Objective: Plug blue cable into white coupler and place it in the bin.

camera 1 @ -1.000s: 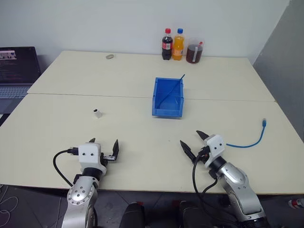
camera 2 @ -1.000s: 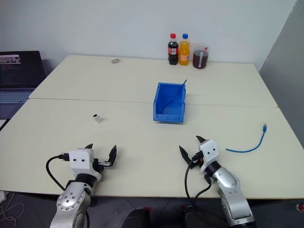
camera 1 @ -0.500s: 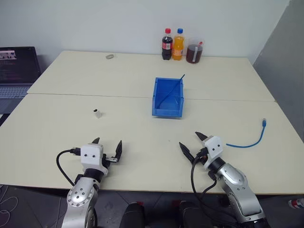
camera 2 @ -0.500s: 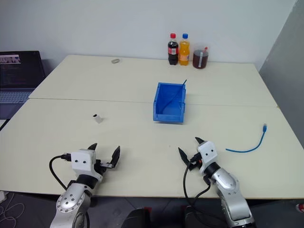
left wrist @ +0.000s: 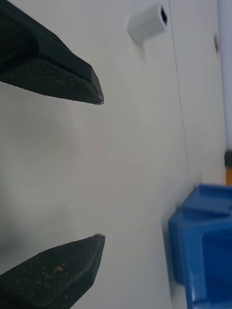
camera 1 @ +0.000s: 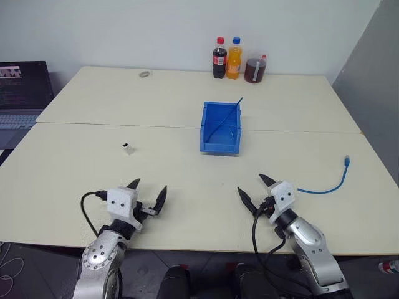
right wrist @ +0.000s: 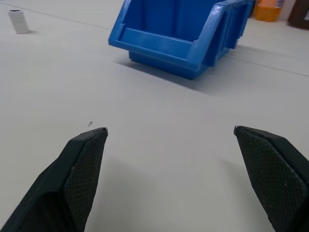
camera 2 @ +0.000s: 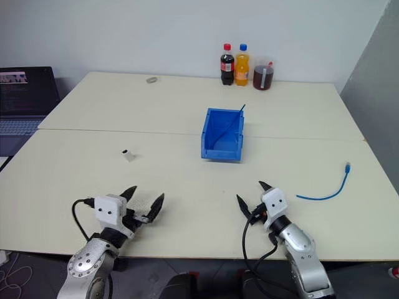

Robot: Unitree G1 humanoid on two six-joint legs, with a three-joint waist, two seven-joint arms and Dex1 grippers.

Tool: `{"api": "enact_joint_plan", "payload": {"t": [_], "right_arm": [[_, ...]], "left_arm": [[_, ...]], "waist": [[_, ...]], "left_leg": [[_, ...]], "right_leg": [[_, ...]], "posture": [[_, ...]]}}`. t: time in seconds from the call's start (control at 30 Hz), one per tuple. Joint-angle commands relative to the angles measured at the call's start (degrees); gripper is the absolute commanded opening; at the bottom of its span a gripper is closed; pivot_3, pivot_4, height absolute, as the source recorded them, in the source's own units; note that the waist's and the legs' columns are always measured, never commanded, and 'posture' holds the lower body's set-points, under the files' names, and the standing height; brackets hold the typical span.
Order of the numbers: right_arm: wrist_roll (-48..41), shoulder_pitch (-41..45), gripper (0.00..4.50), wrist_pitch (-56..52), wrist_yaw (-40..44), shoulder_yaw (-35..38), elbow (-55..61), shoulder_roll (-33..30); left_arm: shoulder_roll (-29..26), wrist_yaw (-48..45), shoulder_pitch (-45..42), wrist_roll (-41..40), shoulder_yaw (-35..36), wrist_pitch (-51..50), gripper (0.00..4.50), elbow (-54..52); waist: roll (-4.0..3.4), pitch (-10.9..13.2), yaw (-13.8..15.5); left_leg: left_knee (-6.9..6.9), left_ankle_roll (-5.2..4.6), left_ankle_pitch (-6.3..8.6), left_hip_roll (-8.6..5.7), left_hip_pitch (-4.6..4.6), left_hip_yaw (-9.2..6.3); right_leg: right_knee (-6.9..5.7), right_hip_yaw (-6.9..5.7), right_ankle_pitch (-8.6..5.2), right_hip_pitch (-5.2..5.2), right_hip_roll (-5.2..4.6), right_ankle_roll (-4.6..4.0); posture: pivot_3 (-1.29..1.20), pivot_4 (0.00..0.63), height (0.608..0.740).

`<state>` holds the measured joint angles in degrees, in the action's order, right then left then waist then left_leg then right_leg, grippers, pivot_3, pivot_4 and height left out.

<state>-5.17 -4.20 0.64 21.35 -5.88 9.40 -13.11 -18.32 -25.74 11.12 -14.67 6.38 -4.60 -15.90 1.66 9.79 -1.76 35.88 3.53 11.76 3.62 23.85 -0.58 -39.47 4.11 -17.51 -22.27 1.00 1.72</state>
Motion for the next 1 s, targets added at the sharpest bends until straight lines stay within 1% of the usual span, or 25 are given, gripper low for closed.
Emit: {"api": "enact_joint_plan", "payload": {"t": [0.03,0.1,0.2,0.3,0.43,0.53,0.67,0.8,0.9,1.0], "right_arm": [[-0.47,-1.51,4.47,0.93,-2.68,5.64,4.64,-1.36],[-1.45,-3.36,4.47,0.07,-3.07,9.18,7.03,-2.82],[-2.44,-4.91,4.47,-2.65,-4.87,13.8,10.2,-4.04],[-5.88,-2.48,4.47,-13.65,-12.15,21.82,13.5,-2.8],[-6.08,2.28,4.47,-27.75,-17.76,27.42,14.6,-4.82],[-5.53,5.09,4.47,-36.07,-19.47,28.82,14.15,-6.55],[-5.77,9.62,4.47,-45.64,-19.04,29.08,10.42,-9.91],[-5.91,16.4,4.47,-48.9,-16.66,28.9,-0.34,-13.97],[-6.3,19.85,4.47,-49.99,-15.99,29.9,-6.71,-15.24],[-6.51,21.62,3.92,-50.44,-15.02,30.25,-10.71,-16.24]], "left_arm": [[-1.84,-3.37,-5.5,-1.65,-2.72,-2.08,4.5,-3.46],[-3.26,-6.59,-9.96,-3.43,-4.7,-4.92,4.5,-3.62],[-6.03,-13.14,-16.04,-6.62,-7.57,-8.84,4.5,-3.45],[-9.8,-21.86,-22.04,-9.59,-11.06,-12.38,4.5,-3.14],[-12.22,-27.82,-27.56,-12.19,-13.71,-16.47,4.5,-2.57],[-12.29,-29.24,-29.94,-12.88,-14.46,-18.43,4.5,-1.94],[-12.26,-31.52,-32.5,-12.58,-15.97,-19.46,4.5,-1.05],[-11.56,-32.97,-33.96,-12.09,-17.33,-19.16,4.5,-0.4],[-11.35,-33.21,-34.13,-11.39,-17.87,-18.61,4.5,-0.12],[-11.16,-33.23,-33.99,-10.94,-18.09,-18.3,4.5,-0.04]], "waist": [[0.0,0.0,0.28],[-0.01,0.01,0.69],[-0.01,-0.02,0.33],[-0.05,-0.03,-0.11],[-0.14,-0.05,-0.5],[-0.17,-0.03,-0.41],[-0.18,-0.03,-0.42],[-0.18,-0.02,-0.47],[-0.18,-0.02,-0.33],[-0.2,-0.01,-0.22]], "left_leg": [[0.01,0.0,0.0,-0.01,0.0,-0.02],[0.03,0.0,0.0,-0.06,0.04,-0.08],[0.04,0.0,0.0,-0.06,0.03,-0.02],[0.02,0.0,0.0,-0.03,0.03,-0.06],[0.02,0.0,-0.01,-0.03,-0.05,-0.03],[0.03,-0.01,-0.01,-0.04,-0.03,-0.06],[0.02,-0.01,-0.01,-0.05,0.0,-0.05],[0.03,-0.02,-0.01,-0.07,0.01,-0.02],[0.03,-0.03,0.0,-0.06,0.01,-0.02],[-0.01,-0.04,0.0,-0.06,0.03,-0.03]], "right_leg": [[0.0,-0.01,0.0,0.01,0.0,0.01],[0.0,-0.07,0.01,0.01,-0.02,0.01],[0.01,-0.03,0.03,0.05,-0.02,0.05],[-0.01,-0.04,0.03,0.03,0.03,0.04],[-0.1,0.02,0.02,0.04,0.05,0.03],[-0.16,-0.01,0.0,0.01,0.06,-0.01],[-0.14,0.01,-0.01,0.0,0.06,-0.03],[-0.1,0.02,0.0,0.01,0.05,-0.01],[-0.08,0.01,-0.01,0.01,0.07,-0.02],[-0.06,0.02,-0.03,0.0,0.09,-0.06]], "posture": [[0.0,0.15,0.74],[0.0,0.15,0.74],[0.0,0.15,0.74],[0.0,0.15,0.74],[0.0,0.15,0.74],[0.0,0.15,0.74],[0.0,0.15,0.74],[0.0,0.15,0.74],[0.0,0.15,0.74],[0.0,0.15,0.74]]}}
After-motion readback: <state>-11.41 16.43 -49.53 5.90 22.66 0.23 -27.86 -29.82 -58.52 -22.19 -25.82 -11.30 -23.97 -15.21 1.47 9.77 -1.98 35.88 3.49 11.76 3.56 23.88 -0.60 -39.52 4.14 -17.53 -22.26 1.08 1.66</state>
